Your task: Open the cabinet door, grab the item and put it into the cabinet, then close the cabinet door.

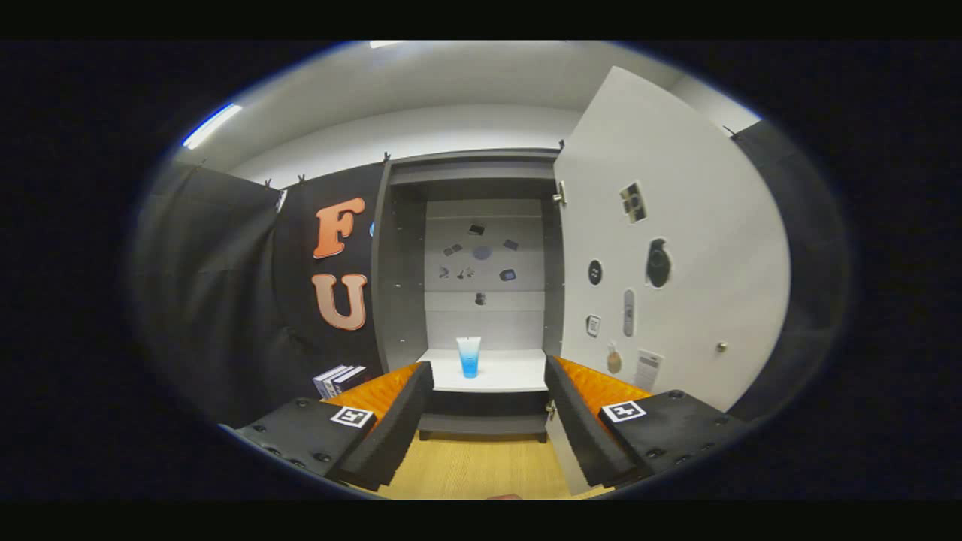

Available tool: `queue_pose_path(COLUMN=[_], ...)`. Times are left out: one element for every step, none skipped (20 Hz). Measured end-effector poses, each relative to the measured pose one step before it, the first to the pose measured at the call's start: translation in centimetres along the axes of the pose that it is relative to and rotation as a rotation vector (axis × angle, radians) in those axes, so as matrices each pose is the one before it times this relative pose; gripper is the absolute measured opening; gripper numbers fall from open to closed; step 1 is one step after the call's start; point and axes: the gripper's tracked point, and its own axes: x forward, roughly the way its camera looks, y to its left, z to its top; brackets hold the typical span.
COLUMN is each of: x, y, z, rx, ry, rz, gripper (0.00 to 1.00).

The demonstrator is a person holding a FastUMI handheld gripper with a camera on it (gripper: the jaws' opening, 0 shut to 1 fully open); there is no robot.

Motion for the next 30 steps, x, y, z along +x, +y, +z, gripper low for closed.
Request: queue_pose_path(x=[-1.527,-1.408,-1.435,-1.380,-1.254,-1.076,-1.069,-0.872,-0.688,-0.313,-0.159,0.132,0.366,0.541,0.699,0.761,0.870,0.963,0.918,0.993,0.846,0.720,0.596,0.570,0.530,0.378,0.443,0.323,0.072,0.354], y=[-1.213,-1.093,-1.219,-1.539,-1.510,-1.442,-1.366,-1.402,-1.619,-1.717,-1.501,-1.175,-1.048,-0.775,-0.504,-0.441,-0.353,-0.520,-0.414,-0.177,-0.387,-0.332,-0.284,-0.307,-0.165,-0.295,0.010,0.378,0.353,0.046], z=[0.255,0.183,0.138,0.297,0.331,0.540,0.438,0.419,0.456,0.583,0.353,0.170,0.048,-0.057,-0.182,-0.376,-0.466,-0.401,-0.372,-0.383,-0.384,-0.327,-0.341,-0.401,-0.581,-0.355,-0.256,-0.213,-0.288,-0.084], rx=[0.00636,0.00297,-0.00298,-0.00419,-0.00343,0.00131,0.00198,0.00135,-0.00265,-0.00799,-0.01104,-0.01090,-0.00752,-0.00109,0.00410,0.00429,0.00378,0.00304,0.00221,0.00412,0.00900,0.01219,0.01420,0.01353,0.00746,0.00364,0.00061,0.00094,0.00243,-0.00311], ry=[-0.00839,-0.00721,-0.00610,-0.00786,-0.01128,-0.01322,-0.01366,-0.01116,-0.01188,-0.01239,-0.00938,-0.00769,-0.00173,0.00191,0.00356,0.00978,0.01302,0.01032,0.00988,0.00725,0.00827,0.01084,0.01051,0.01135,0.00906,0.00575,0.00573,0.00693,0.00641,0.00140], rz=[-0.01532,-0.01014,-0.01603,-0.02505,-0.02882,-0.03027,-0.02609,-0.02956,-0.03744,-0.03865,-0.03313,-0.02696,-0.02035,-0.01210,-0.00468,-0.00407,-0.00193,-0.00378,-0.00144,0.00169,-0.00143,0.00046,0.00085,0.00182,-0.00021,-0.00455,0.00106,0.00670,0.01141,-0.00294], gripper=[0.95,0.95,0.95,0.95,0.95,0.95,0.95,0.95,0.95,0.95,0.95,0.95,0.95,0.95,0.95,0.95,0.95,0.95,0.95,0.96,0.96,0.96,0.96,0.96,0.95,0.95,0.96,0.97,0.97,0.98])
